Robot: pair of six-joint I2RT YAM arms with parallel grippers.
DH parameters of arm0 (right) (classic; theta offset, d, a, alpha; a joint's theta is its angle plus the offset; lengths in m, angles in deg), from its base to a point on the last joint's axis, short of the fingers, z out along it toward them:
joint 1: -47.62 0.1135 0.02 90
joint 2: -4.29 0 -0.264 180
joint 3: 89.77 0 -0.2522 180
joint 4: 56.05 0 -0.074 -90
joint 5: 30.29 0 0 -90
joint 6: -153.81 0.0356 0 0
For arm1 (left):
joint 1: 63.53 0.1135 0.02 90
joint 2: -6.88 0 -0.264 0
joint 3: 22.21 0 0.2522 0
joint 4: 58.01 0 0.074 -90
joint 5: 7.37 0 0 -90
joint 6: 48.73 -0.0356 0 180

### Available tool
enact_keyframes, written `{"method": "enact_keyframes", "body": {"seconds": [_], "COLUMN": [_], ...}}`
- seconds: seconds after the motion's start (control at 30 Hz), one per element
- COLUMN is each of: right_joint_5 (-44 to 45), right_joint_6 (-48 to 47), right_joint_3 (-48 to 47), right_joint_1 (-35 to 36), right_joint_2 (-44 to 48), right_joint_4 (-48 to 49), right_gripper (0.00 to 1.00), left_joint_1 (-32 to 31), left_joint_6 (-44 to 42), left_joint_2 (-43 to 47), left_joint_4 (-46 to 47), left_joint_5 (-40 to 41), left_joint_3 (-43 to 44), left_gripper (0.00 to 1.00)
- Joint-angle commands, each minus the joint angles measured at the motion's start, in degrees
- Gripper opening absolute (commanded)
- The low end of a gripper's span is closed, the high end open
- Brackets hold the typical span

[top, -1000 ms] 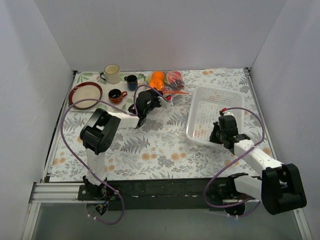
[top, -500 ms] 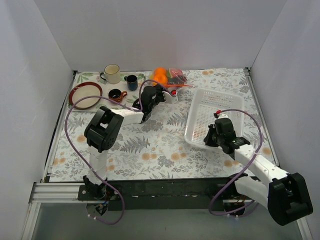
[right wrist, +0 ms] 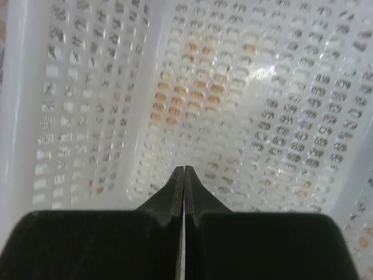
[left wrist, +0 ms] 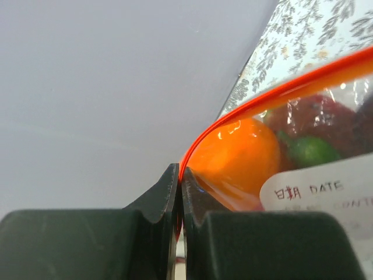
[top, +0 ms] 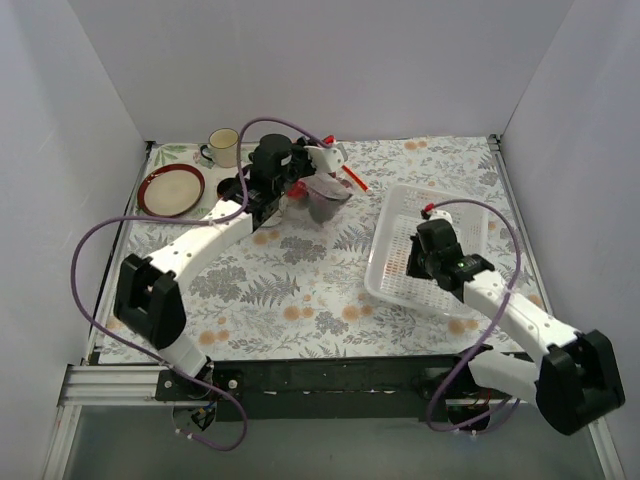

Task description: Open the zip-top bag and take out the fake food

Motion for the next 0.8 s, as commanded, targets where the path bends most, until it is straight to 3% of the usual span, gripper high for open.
{"method": "enact_keyframes", "body": {"seconds": [0.0,0.13,0.23,0.47,0.77], "right_joint_5": [8.8,9.9,5.9,6.5,9.4], "right_joint_6": [-2.7,-3.5,-3.1,-1.8,5.5], "right_joint_3": [-11.3,-18.2,-20.1,-17.7,-17.6], "right_joint_1": [-1.8,-2.8,-2.1,12.4,28.6], "right_joint_2": [-11.9,-24.4,-29.5,-32.5,-29.5], "right_joint_4": [4.9,7.6,7.9,7.3,2.5], "right_gripper": [0.01,0.01,0.01,0.01,0.01], "left_joint_1": [0.3,0.3,0.3,4.9,5.9], "left_joint_6": [9.3,18.4,26.1,35.2,38.0], "left_joint_2": [10.7,19.4,24.2,37.3,41.3], "left_joint_4": [-16.0,-28.0,-35.8,-42.4,-45.7], "left_joint_5": [-0.1,-1.2,-2.0,-8.7,-15.1], "left_joint_3": [2.2,1.8,-0.5,-8.4,-11.2], "left_gripper": [0.0,0.0,0.0,0.0,0.0]}}
